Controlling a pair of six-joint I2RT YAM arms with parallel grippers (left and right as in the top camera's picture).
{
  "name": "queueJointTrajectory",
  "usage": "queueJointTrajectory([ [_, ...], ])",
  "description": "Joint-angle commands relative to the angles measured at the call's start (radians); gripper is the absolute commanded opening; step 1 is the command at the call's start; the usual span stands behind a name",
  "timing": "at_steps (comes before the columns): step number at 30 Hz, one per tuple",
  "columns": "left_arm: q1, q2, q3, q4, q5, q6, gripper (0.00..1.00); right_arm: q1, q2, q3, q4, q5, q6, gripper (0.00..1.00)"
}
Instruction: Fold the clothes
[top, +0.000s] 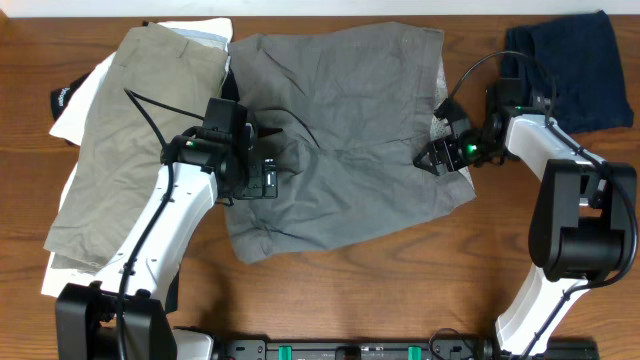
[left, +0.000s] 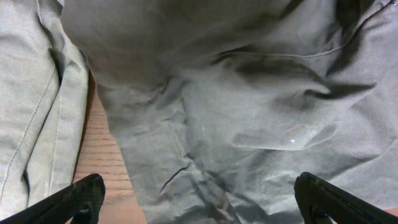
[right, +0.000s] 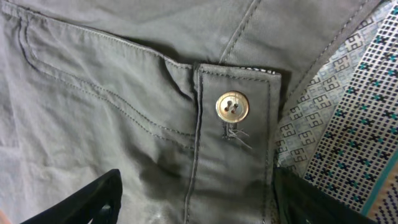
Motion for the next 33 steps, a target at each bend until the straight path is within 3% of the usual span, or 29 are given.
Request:
queueJointTrajectory([
  [1,0.003,-0.008,0.006,-0.002,0.006,-0.005,0.98,-0.004,0.005,-0.013,0.019,0.08,0.059,0.78],
  [3,0.003,-0.008,0.006,-0.003,0.006,-0.005,0.98,-0.005,0.005,-0.014,0.03,0.078,0.081,0.7],
  [7,0.003,-0.008,0.006,-0.003,0.006,-0.005,0.98,0.0,0.005,-0.015,0.032,0.017,0.088,0.28],
  [11,0.003,-0.008,0.006,-0.003,0.006,-0.005,0.98,0.003,0.004,-0.014,0.058,-0.076,0.087,0.08],
  [14,0.003,-0.008,0.006,-0.003,0.006,-0.005,0.98,-0.001,-0.006,-0.004,0.074,-0.109,0.09,0.02],
  [23,0.003,-0.008,0.006,-0.003,0.005,-0.005,0.98,-0.064,-0.142,0.078,0.021,-0.103,0.189,0.01],
  [33,0.003,-0.008,0.006,-0.003,0.005,-0.005,0.98,-0.169,-0.226,0.062,-0.099,0.232,0.333,0.01],
])
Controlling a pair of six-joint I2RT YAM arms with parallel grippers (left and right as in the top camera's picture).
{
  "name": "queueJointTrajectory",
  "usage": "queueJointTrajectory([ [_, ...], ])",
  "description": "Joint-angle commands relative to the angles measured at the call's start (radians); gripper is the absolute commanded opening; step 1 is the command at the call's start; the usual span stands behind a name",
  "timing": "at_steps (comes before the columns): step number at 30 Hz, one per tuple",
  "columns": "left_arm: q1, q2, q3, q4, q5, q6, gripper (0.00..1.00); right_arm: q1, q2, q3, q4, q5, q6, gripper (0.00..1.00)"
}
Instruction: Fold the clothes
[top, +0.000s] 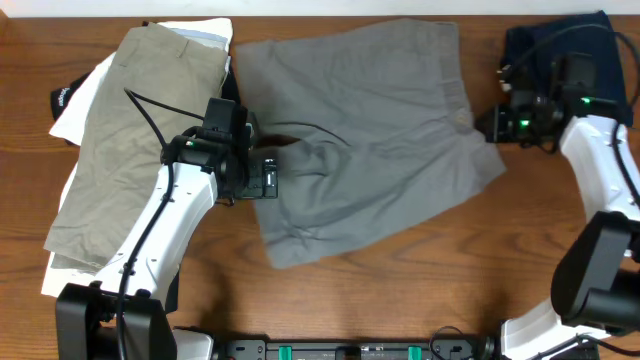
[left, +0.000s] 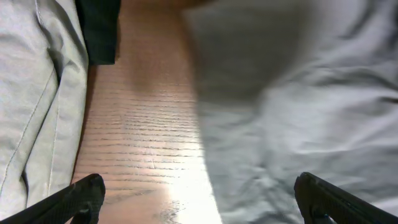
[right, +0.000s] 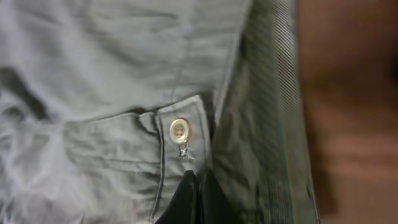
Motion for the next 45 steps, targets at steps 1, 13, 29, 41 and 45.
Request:
queueJointTrajectory([
  [1,0.003,-0.008,0.006,-0.003,0.003,-0.005,0.98,-0.023,0.028,-0.016,-0.018,0.143,0.076,0.01],
  [13,0.003,-0.008,0.009,-0.013,0.003,0.032,0.98,-0.034,0.1,-0.008,-0.023,0.253,0.161,0.61],
  [29,-0.111,-0.06,0.053,-0.318,0.208,-0.056,0.98,-0.026,-0.079,0.117,-0.435,0.249,0.274,0.76],
  [41,-0.487,-0.051,-0.191,-0.055,0.064,-0.2,0.98,-0.025,-0.079,0.109,-0.457,0.246,0.246,0.76],
  [45,-0.508,-0.047,-0.239,0.067,0.062,-0.201,0.99,-0.019,-0.079,0.109,-0.447,0.241,0.243,0.77],
])
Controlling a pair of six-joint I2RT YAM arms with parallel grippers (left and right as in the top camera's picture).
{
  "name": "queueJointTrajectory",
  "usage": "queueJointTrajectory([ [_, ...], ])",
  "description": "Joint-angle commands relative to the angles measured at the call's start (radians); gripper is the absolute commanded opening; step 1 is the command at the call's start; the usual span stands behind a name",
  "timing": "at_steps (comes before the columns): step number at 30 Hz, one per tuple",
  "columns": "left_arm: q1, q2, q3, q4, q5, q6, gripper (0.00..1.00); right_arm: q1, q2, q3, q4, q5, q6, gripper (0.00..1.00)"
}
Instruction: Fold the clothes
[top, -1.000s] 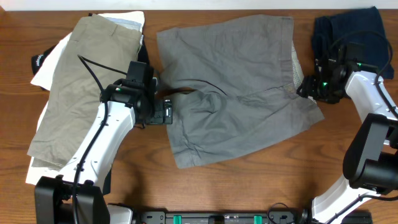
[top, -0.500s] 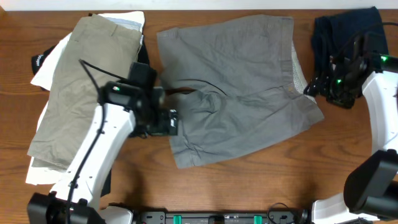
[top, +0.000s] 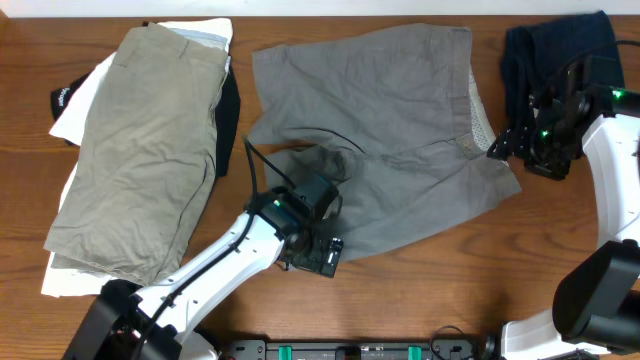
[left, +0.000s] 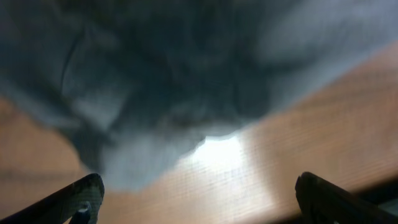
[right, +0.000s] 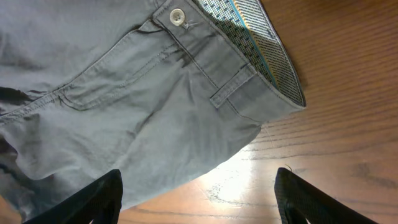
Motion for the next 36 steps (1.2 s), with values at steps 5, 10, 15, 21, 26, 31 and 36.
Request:
queueJointTrajectory([
  [5,-0.047,0.029,-0.044,0.057,-0.035,0.003,0.98,0.01,0.002,0.001,0.008,-0.008,-0.01,0.76],
  [10,-0.085,0.029,-0.094,0.109,-0.036,0.071,0.95,0.016,0.002,-0.005,0.011,-0.009,-0.01,0.77],
  [15,-0.087,0.029,-0.157,0.178,-0.044,0.079,0.88,0.026,0.002,-0.021,0.012,-0.009,-0.01,0.77],
  [21,-0.087,0.029,-0.169,0.169,-0.06,0.077,0.19,0.042,0.002,-0.058,0.021,-0.008,-0.009,0.75],
  [26,-0.055,0.004,-0.14,0.168,-0.132,0.069,0.06,0.046,0.002,-0.07,0.016,-0.008,-0.005,0.73],
  [31,0.076,-0.016,-0.104,0.171,-0.208,0.067,0.06,0.069,0.002,-0.071,0.01,-0.007,0.003,0.7],
  [36,0.248,-0.016,-0.1,0.247,-0.23,0.1,0.06,0.101,0.002,-0.094,0.019,0.106,0.103,0.66],
])
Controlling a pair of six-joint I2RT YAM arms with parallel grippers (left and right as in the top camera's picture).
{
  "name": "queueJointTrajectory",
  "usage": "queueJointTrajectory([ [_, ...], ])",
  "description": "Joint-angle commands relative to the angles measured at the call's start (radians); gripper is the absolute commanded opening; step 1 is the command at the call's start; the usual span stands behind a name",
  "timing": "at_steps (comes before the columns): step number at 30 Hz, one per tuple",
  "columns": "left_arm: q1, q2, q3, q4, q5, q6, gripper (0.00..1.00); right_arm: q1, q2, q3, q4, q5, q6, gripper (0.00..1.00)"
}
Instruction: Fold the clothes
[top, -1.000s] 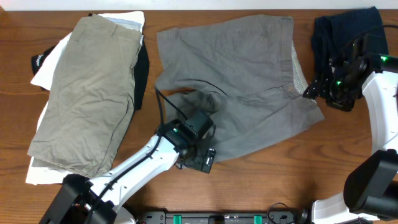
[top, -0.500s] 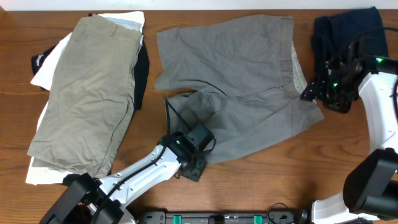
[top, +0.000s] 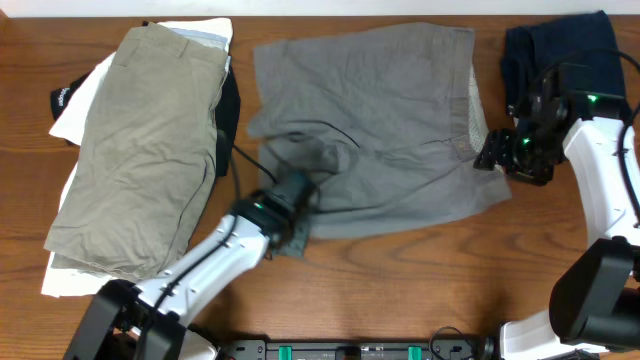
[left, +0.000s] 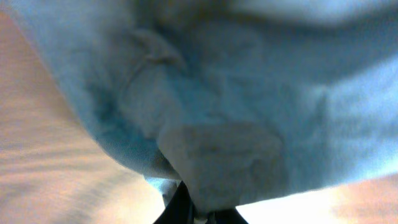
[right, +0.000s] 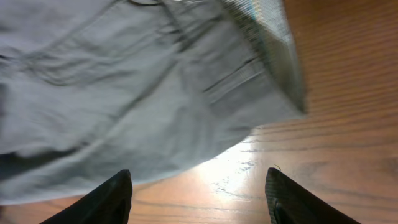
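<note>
The grey shorts (top: 370, 110) lie spread across the middle of the table, waistband to the right, with a bunched fold near their lower left. My left gripper (top: 292, 238) is at the lower left hem and is shut on a pinch of the grey cloth (left: 217, 155), which fills the left wrist view. My right gripper (top: 492, 160) hangs open just off the waistband's lower right corner (right: 273, 87). Its fingers (right: 115, 199) stand wide over bare wood, with nothing between them.
A pile of khaki shorts (top: 140, 140) on white and black garments lies at the left. A folded navy garment (top: 560, 50) sits at the back right, just behind my right arm. Bare wooden tabletop (top: 420, 290) runs along the front.
My left gripper was open over the lower left hem of the grey shorts and is now shut on it, a little further left. My right gripper, still open, sits slightly nearer the waistband.
First both grippers were open over the rumpled shorts, left at the left edge, right at the waistband button. Then the right was shut on the waistband, with the shorts further right. Later it was open off the flatter shorts, the left open at the hem it now grips.
</note>
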Motion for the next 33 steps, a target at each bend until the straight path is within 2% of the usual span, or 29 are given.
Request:
queueJointTrajectory([
  [1,0.114,-0.015,0.022,0.054,-0.056,0.039,0.06,0.027,0.002,-0.042,0.016,0.092,0.087,0.66],
  [7,0.217,-0.015,0.022,0.129,-0.051,0.043,0.06,0.033,0.002,-0.182,0.124,0.1,0.124,0.69],
  [15,0.229,-0.015,0.022,0.15,-0.051,0.078,0.06,0.037,0.002,-0.336,0.272,0.063,0.082,0.74],
  [18,0.229,-0.015,0.022,0.151,-0.051,0.078,0.06,0.037,0.002,-0.385,0.322,0.035,0.074,0.72],
  [24,0.229,-0.015,0.022,0.153,-0.052,0.078,0.06,0.036,0.002,-0.437,0.418,0.036,0.057,0.6],
  [33,0.228,-0.015,0.022,0.153,-0.052,0.078,0.06,0.036,0.002,-0.561,0.684,0.04,0.058,0.63],
])
